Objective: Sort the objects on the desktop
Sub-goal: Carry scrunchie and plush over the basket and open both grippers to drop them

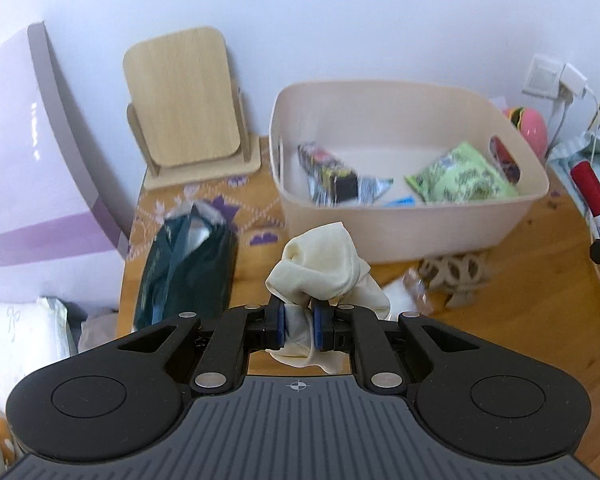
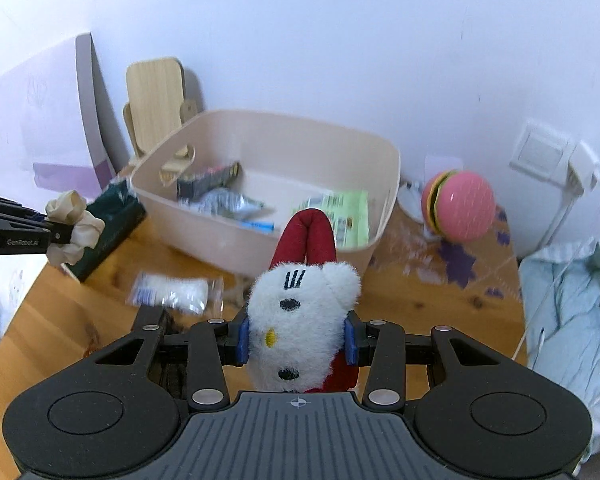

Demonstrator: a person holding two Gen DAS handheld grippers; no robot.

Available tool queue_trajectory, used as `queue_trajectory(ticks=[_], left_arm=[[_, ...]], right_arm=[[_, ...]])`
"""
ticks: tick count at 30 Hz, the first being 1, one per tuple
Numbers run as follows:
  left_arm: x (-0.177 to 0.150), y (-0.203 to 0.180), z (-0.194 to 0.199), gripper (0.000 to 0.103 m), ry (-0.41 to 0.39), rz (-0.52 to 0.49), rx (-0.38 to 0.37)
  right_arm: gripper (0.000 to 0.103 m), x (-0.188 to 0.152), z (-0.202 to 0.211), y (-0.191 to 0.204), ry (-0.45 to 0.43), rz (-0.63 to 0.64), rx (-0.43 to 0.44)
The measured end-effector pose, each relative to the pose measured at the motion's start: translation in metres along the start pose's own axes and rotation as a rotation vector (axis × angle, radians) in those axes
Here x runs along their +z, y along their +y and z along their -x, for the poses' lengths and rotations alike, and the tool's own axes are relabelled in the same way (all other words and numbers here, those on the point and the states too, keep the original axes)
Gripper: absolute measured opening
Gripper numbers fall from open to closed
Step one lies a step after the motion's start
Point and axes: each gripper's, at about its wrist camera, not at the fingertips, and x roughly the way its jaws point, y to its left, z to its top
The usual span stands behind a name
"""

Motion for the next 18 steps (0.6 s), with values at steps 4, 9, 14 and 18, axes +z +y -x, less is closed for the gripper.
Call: queue_trajectory(ticks=[4,9,14,18], left_arm=[[0.016,0.0,0.002,0.013,-0.021,0.015,-0.016],[0.037,-0.001,0.0,0.013,-0.048,0.019,-0.023],[0.056,-0.007,-0.006,0.013,-0.064,0.022,-0.028],[0.068,-0.013,-0.015,0.013,-0.065,0.023,-0.046]], right_arm=[[0.039,0.015,0.002,0.0,-0.03,0.001,-0.002],[0.04,0.031,0.0,-0.001,-0.062,-0.005,-0.005],[0.04,0.041,-0.01,-0.002,-0.053,-0.023,-0.004],[0.04,0.048,-0.017,-0.004,-0.057,-0.027,-0.008]])
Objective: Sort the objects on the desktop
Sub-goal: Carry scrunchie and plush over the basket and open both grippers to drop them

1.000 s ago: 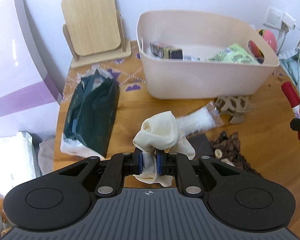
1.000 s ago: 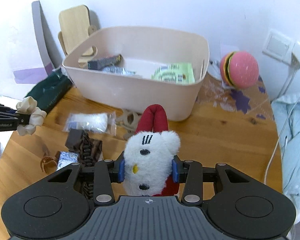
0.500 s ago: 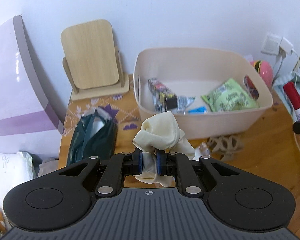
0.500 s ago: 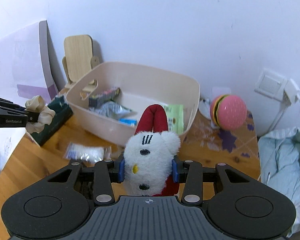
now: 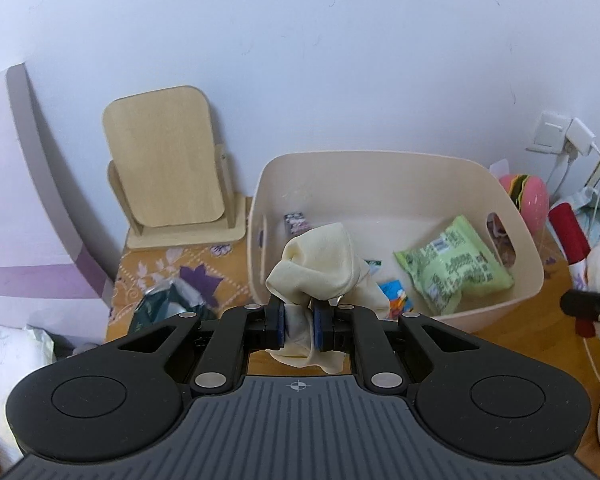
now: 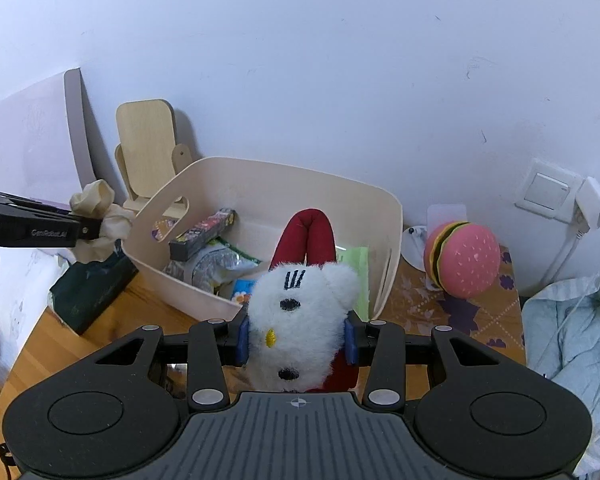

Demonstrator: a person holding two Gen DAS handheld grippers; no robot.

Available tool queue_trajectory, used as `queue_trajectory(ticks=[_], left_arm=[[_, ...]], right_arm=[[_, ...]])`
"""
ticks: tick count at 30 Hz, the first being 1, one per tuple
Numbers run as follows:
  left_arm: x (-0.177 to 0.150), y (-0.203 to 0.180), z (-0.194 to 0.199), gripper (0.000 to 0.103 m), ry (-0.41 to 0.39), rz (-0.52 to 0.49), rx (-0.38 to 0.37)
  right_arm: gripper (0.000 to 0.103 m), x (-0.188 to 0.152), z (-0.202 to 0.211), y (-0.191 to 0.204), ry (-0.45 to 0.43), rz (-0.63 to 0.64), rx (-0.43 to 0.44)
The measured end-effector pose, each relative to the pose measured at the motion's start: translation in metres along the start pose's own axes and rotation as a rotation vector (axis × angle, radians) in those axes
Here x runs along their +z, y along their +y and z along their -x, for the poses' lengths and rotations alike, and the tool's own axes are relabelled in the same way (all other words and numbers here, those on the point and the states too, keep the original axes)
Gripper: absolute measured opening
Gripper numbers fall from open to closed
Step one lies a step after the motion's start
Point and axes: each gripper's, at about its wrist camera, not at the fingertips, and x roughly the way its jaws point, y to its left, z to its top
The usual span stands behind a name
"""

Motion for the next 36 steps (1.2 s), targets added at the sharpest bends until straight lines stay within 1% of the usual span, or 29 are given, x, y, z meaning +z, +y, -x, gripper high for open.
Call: queue_trajectory(ticks=[8,11,15,19,26,32,36], left_arm=[[0.013,-0.019,-0.028,0.013,0.001,-0.032,-0.009],[0.018,-0.022,-0.039,0.013,0.007,-0.022,-0.023],[0.025,-0.024,-0.054,0.013,0.024,-0.011,-0.034],[0.031,-0.031,-0.071,0.013,0.056,-0.022,-0.05],[0.03,-0.042,-0.097,0.013,0.117,-0.046,-0.059],[0.023,-0.045,-0.113,0.013,0.165,-0.056,-0.068],[0.018,-0.051,-0.118,0.013,0.171,-0.105,-0.052]], right_arm=[[0.04,0.015,-0.022,-0.01,0.01,-0.014,-0.004],[0.04,0.024,-0.032,-0.014,0.01,-0.022,-0.011],[0.04,0.034,-0.049,-0.02,0.015,-0.041,-0.013],[0.04,0.044,-0.067,-0.02,0.025,-0.039,-0.012],[0.04,0.049,-0.1,-0.015,0.082,-0.008,-0.006],[0.04,0.043,-0.125,-0.012,0.134,0.013,-0.029],[0.04,0.039,-0.14,-0.01,0.179,0.06,-0.045]])
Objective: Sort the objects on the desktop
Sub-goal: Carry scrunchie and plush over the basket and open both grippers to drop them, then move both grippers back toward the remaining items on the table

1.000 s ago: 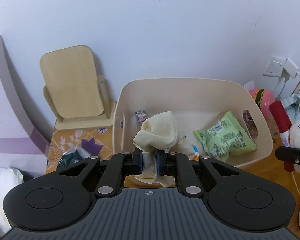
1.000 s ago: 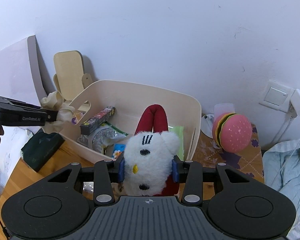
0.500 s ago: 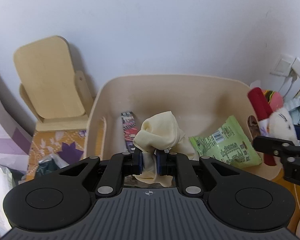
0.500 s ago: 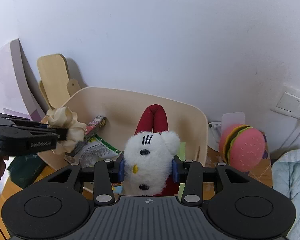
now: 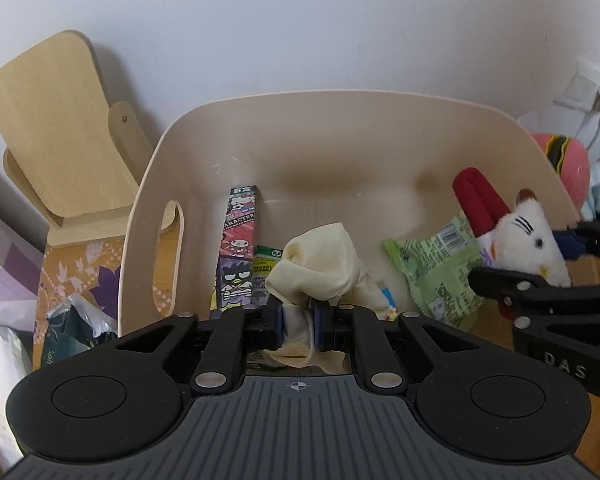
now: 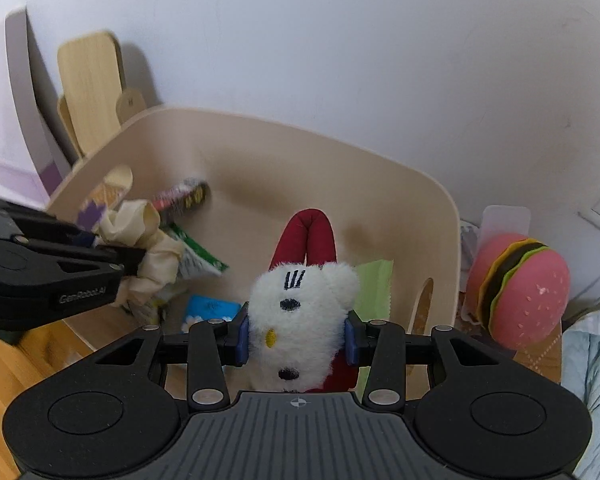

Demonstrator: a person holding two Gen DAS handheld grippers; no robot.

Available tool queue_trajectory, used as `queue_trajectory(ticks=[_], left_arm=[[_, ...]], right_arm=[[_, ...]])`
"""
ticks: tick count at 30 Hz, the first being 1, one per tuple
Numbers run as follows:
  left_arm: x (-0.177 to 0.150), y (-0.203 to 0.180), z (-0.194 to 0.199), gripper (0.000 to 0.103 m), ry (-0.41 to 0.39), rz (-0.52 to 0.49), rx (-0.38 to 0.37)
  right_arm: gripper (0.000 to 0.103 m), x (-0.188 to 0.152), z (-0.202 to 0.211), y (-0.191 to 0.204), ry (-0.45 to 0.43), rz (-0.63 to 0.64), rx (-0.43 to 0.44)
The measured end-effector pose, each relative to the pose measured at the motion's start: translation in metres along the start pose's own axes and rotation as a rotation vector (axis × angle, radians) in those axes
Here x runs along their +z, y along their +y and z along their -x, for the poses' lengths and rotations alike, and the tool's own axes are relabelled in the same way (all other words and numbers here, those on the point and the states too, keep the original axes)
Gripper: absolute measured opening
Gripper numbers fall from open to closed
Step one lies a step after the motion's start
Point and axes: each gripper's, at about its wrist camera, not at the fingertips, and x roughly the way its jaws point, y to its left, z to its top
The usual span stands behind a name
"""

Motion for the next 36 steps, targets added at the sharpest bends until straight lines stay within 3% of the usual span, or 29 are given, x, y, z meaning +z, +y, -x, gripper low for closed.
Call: queue_trajectory(ticks=[2,4,7,9,12,15,23,36], left_arm=[[-0.001,-0.001,0.001,0.018,-0.01,-0.012,0.0],[-0.001,-0.002,0.004,0.038,-0.024,-0.02,0.003],[0.0,0.0,0.013,0.054,-0.065,-0.022,0.016],[0.001,0.004,0.019,0.059,-0.082,-0.006,0.015],[0.0,0.011,0.028,0.061,-0.091,0.015,0.012],[-0.005,0.013,0.038,0.063,-0.084,0.004,0.008],[-0.03,0.018,0.06,0.063,-0.092,-0.049,0.025],[-0.074,0.031,0.096,0.063,-0.088,-0.031,0.014]], right_arm=[[0.043,-0.001,-0.005,0.001,0.013,0.026,-0.017],[0.055,-0.002,-0.007,0.0,0.018,0.031,-0.025],[0.07,-0.005,-0.002,-0.002,0.001,0.018,-0.028],[0.076,-0.008,0.004,-0.003,-0.023,0.012,-0.041],[0.08,-0.01,0.014,-0.006,-0.053,-0.006,-0.046],[0.093,-0.013,0.026,-0.008,-0.084,-0.031,-0.045],[0.097,-0.026,0.055,-0.002,-0.122,-0.063,-0.022],[0.103,-0.06,0.097,0.02,-0.147,-0.094,0.029]])
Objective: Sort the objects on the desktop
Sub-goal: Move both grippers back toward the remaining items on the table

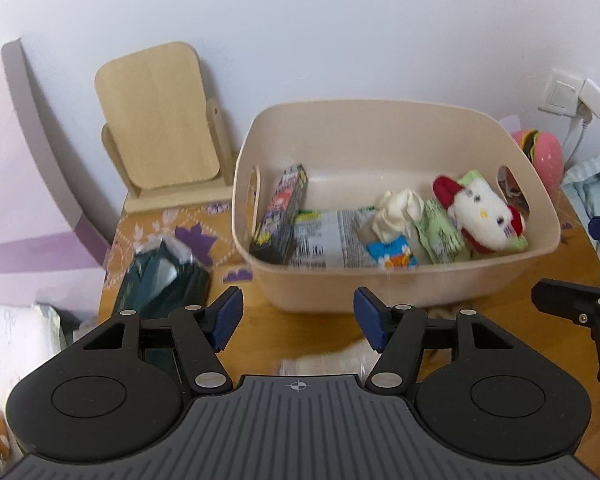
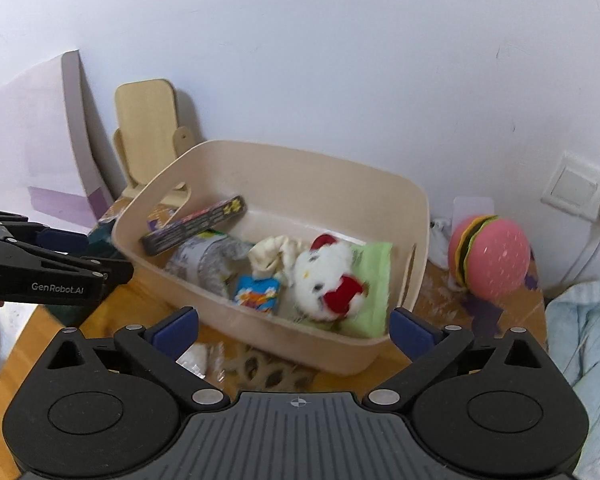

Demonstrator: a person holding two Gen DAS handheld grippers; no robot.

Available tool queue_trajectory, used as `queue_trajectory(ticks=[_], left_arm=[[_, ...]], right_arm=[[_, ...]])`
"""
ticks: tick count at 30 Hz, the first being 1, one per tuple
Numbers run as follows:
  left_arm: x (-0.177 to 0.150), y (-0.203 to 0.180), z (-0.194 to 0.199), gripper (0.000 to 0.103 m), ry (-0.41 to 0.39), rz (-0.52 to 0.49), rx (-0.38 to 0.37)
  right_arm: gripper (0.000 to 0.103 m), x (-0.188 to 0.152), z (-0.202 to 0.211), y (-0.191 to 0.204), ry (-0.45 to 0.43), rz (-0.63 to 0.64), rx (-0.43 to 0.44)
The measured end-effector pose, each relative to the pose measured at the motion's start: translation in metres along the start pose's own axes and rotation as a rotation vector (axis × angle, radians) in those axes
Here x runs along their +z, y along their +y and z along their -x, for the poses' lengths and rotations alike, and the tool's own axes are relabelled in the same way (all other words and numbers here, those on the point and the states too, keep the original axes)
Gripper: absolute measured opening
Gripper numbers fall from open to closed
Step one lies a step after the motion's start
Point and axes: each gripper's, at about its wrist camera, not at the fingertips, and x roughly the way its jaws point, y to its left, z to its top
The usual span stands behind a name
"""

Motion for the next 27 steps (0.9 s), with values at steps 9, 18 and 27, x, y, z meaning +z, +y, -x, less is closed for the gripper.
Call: queue_trajectory(ticks=[9,18,27], left_arm=[[-0.049,0.013,0.003,0.063,0.07,-0.017,-0.006],[-0.101,0.027,-0.01,0.063,0.198,-0.087,-0.032],[-0.134,0.029,-0.017,0.063,0.256,-0.294,-0.077]], right_arm=[[0.103,-0.035,-0.005,0.017,0.08,-0.012,0.021],[0.103,-0.078,-0.02,0.038,0.201,-0.007,0.048],[0.103,-0.101,-0.034,0.054,0.287,-0.009,0.067]])
